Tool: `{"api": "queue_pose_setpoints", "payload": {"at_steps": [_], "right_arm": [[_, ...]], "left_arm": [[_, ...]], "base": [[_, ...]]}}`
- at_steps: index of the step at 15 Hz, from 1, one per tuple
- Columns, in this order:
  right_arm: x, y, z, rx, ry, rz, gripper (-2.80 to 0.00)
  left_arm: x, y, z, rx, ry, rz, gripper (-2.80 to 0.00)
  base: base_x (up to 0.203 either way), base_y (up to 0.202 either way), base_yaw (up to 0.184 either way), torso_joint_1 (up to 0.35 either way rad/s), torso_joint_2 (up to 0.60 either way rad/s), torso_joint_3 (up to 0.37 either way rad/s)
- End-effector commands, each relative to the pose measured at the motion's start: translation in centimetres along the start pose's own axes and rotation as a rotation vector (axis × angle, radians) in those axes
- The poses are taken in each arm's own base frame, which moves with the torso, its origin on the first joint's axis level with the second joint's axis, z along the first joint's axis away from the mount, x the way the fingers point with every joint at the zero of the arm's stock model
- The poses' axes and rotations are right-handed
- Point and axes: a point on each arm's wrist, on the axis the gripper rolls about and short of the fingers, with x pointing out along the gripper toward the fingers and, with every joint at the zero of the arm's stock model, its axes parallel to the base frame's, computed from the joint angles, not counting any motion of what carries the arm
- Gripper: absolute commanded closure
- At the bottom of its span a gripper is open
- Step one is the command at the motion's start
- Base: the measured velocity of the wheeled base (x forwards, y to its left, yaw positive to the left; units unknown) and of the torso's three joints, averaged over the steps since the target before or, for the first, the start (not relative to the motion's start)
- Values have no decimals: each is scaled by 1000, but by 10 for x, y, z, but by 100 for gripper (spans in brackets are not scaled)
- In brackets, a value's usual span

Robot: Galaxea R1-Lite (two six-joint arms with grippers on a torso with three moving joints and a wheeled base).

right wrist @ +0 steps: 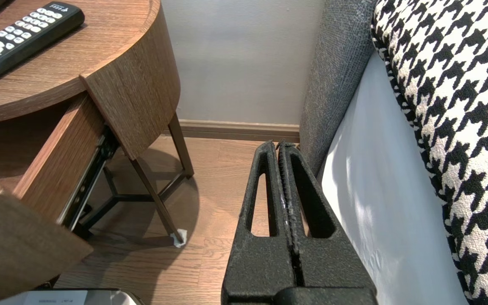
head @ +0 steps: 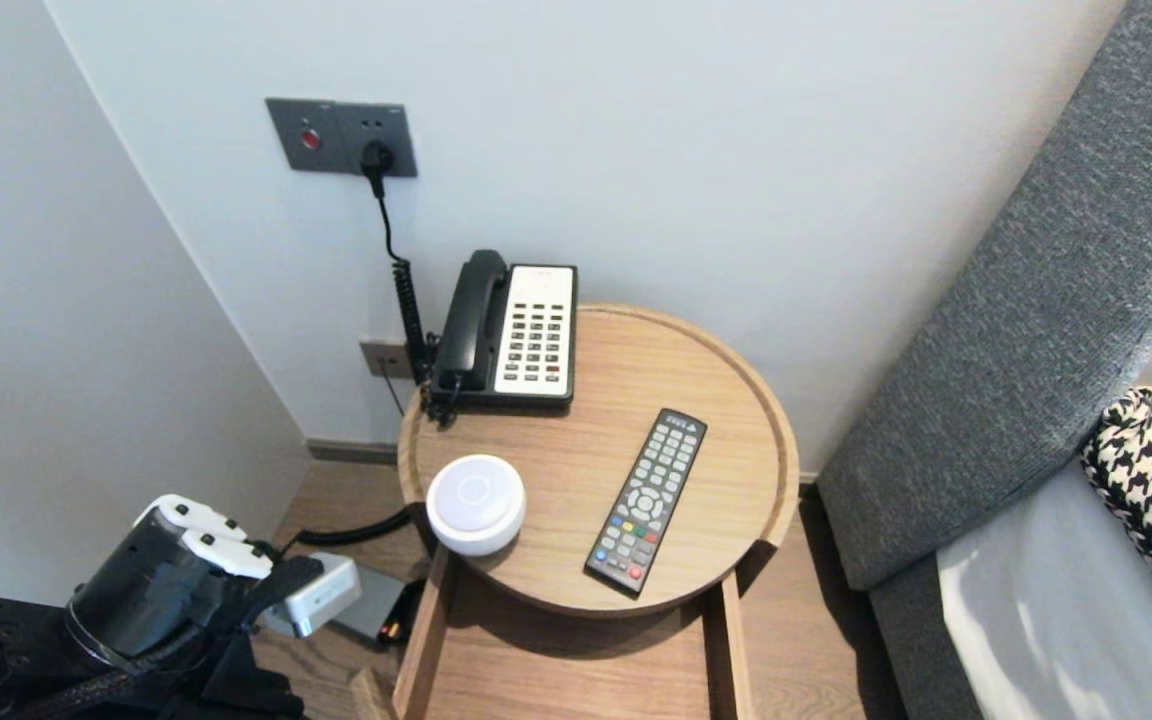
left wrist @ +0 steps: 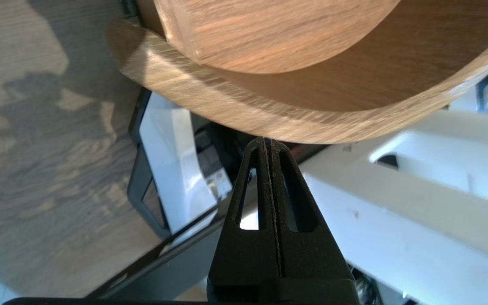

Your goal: Close the nightstand drawer

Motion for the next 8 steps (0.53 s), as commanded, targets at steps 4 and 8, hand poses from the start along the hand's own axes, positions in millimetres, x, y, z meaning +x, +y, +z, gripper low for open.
{"api": "queue_pose_setpoints", "payload": {"at_steps": [4,8], "right_arm": [[2,0,-7,0,25,0,0],[2,0,-7,0,25,0,0]], "left_arm": [[10,0,6,-54,3,0,0],[14,0,14,-79,-42,26,0]], "base": [[0,0,0,0,0,0],[0,0,0,0,0,0]]}}
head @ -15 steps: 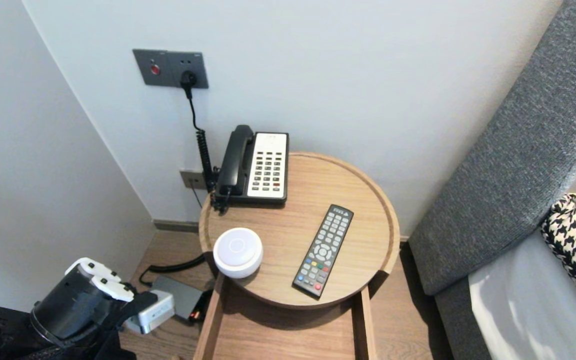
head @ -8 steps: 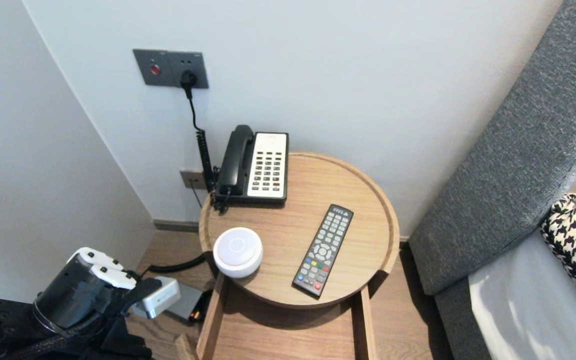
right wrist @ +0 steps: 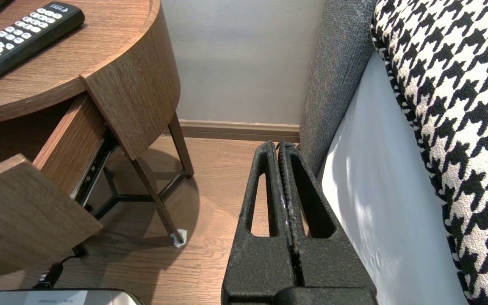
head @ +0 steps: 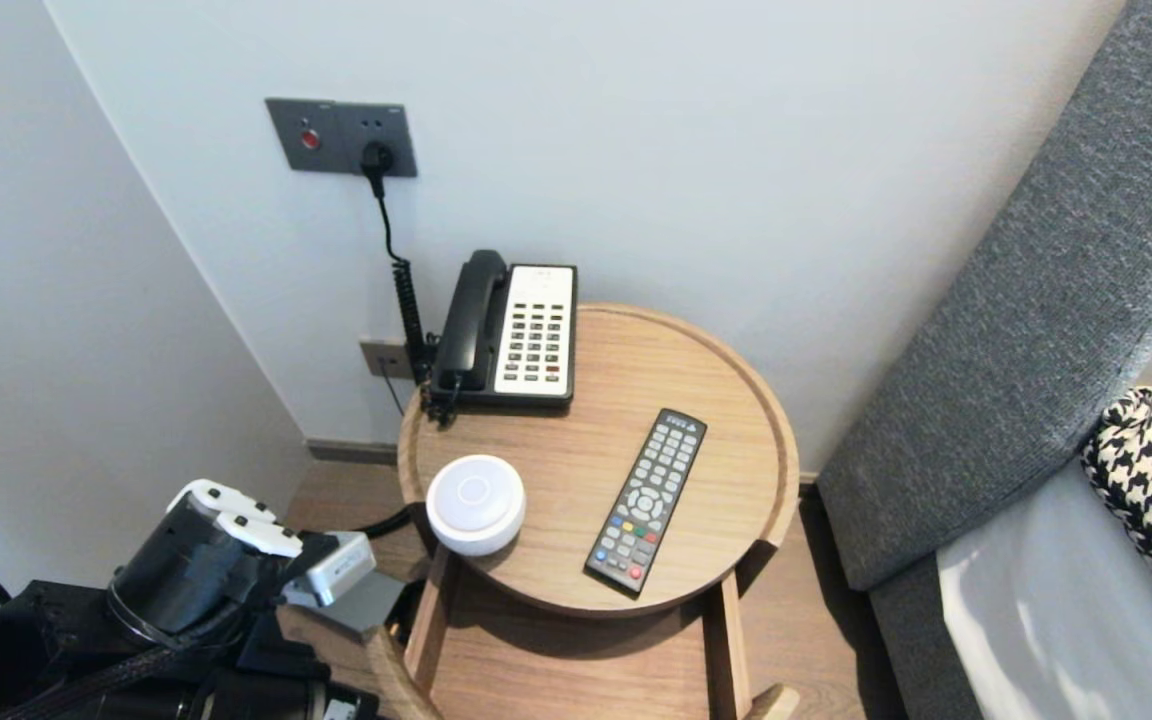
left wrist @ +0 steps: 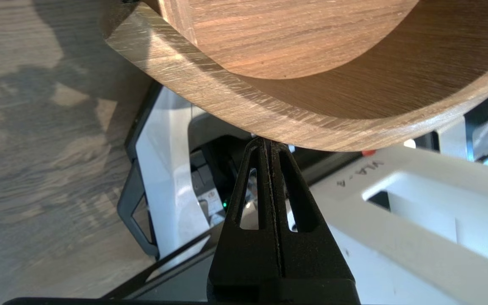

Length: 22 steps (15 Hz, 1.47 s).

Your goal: Close the nightstand drawer

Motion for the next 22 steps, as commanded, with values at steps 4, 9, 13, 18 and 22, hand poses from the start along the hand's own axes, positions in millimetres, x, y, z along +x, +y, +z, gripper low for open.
{"api": "queue_pose_setpoints", "payload": {"at_steps": [4,9,13,18,22], "right_arm": [[2,0,-7,0,25,0,0],[2,0,-7,0,25,0,0],[2,0,-7,0,25,0,0],[2,0,-7,0,25,0,0],[2,0,-7,0,25,0,0]], "left_arm": [[5,-2,8,-17,-15,15,0],[9,-5,18,-33,-96,18,0],[10,-5,20,-37,-122,28,0],[10,-7,25,-57,-159,9,0],[20,-5,29,-91,-184,59,0]], "base": [[0,0,0,0,0,0],[0,0,0,0,0,0],[0,0,0,0,0,0],[0,0,0,0,0,0],[0,0,0,0,0,0]]}}
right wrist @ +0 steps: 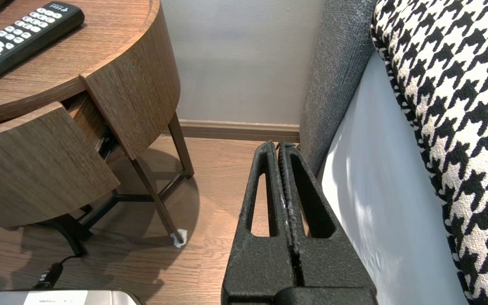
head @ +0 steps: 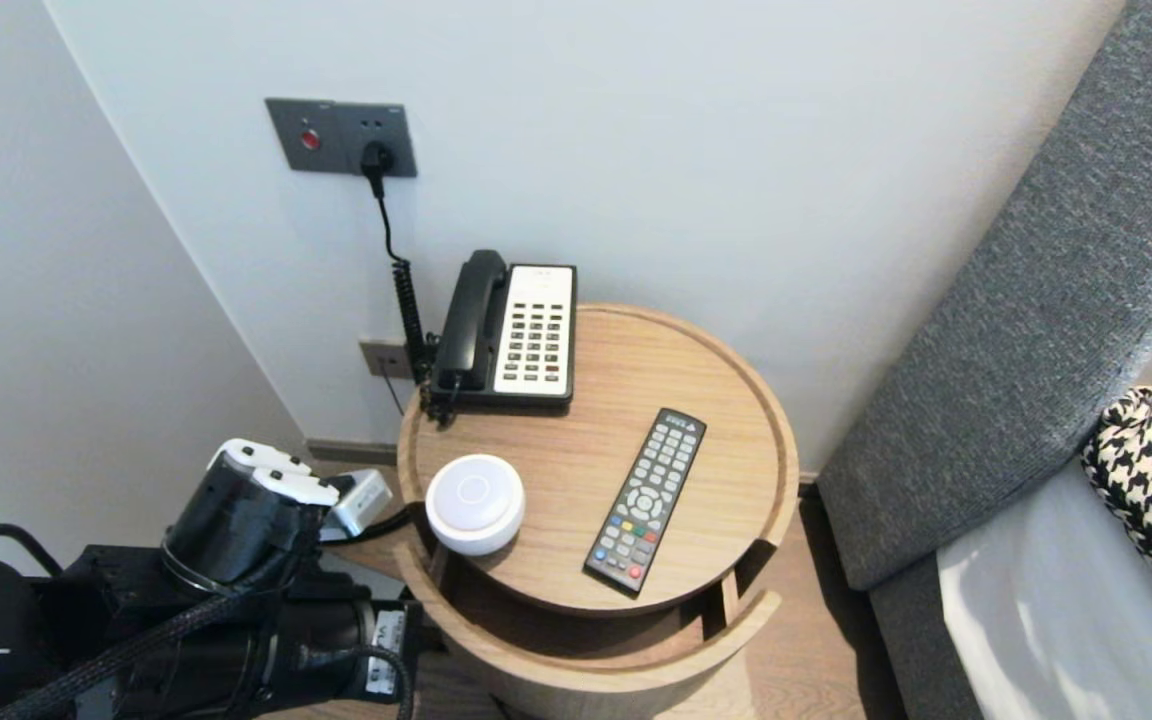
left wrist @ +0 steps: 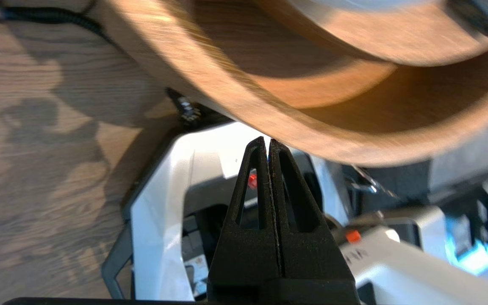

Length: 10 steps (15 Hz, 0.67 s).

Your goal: Close the nightstand drawer

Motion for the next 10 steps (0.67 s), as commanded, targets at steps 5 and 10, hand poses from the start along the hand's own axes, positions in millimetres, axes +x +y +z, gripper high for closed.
{"api": "queue_pose_setpoints", "payload": {"at_steps": [5,10], "right_arm": [[2,0,-7,0,25,0,0],[2,0,-7,0,25,0,0]], "left_arm": [[11,-1,4,-24,-26,-5,0],[13,-4,8,-43,-56,-22,0]], "base": [[0,0,0,0,0,0],[0,0,0,0,0,0]]}}
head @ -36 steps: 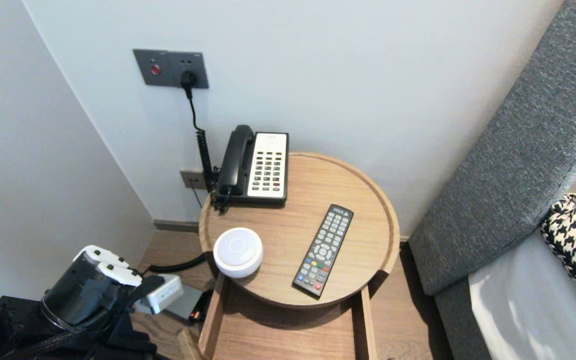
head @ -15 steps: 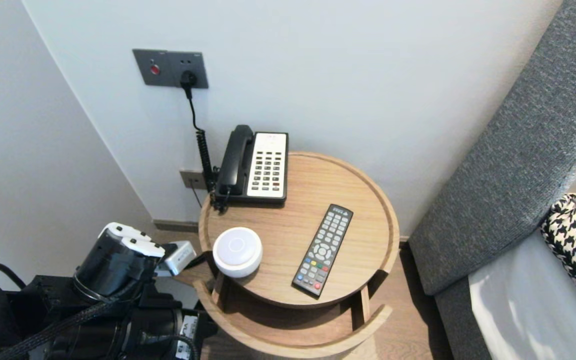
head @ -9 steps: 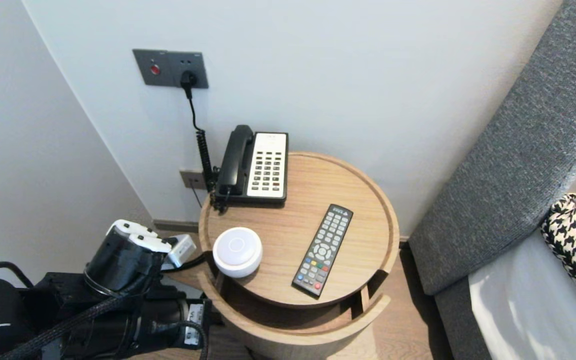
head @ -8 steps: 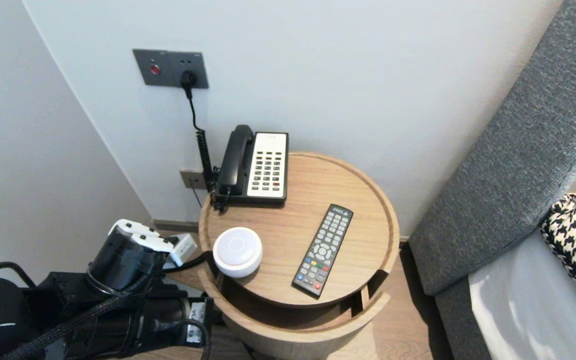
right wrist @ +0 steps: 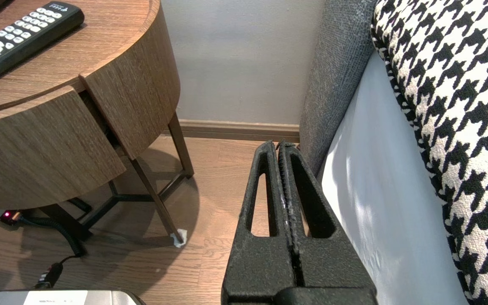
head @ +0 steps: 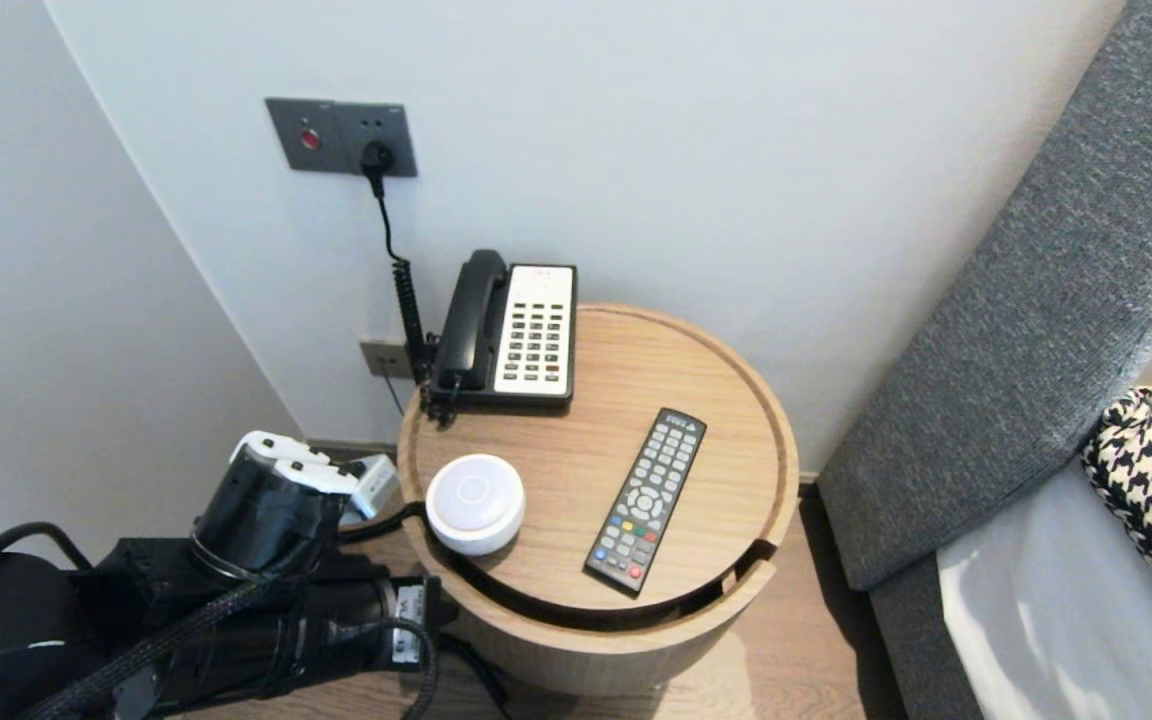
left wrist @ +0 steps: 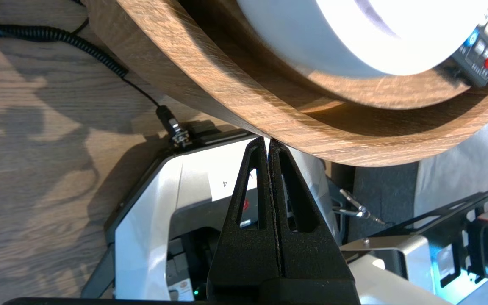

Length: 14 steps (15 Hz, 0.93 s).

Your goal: Close the nightstand drawer

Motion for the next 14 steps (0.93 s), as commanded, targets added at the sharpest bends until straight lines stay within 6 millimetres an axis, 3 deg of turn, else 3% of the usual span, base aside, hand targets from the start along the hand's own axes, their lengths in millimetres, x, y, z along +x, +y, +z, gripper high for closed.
{"api": "queue_pose_setpoints", "payload": {"at_steps": [1,10,14], "right_arm": [[2,0,-7,0,25,0,0],[2,0,-7,0,25,0,0],[2,0,-7,0,25,0,0]], "left_arm": [[3,-1,2,-14,0,-2,0],[9,-3,6,-42,0,-1,0],[0,-4,6,-38,-16,-17,0]], "base": [[0,0,0,0,0,0],[0,0,0,0,0,0],[0,0,0,0,0,0]]}}
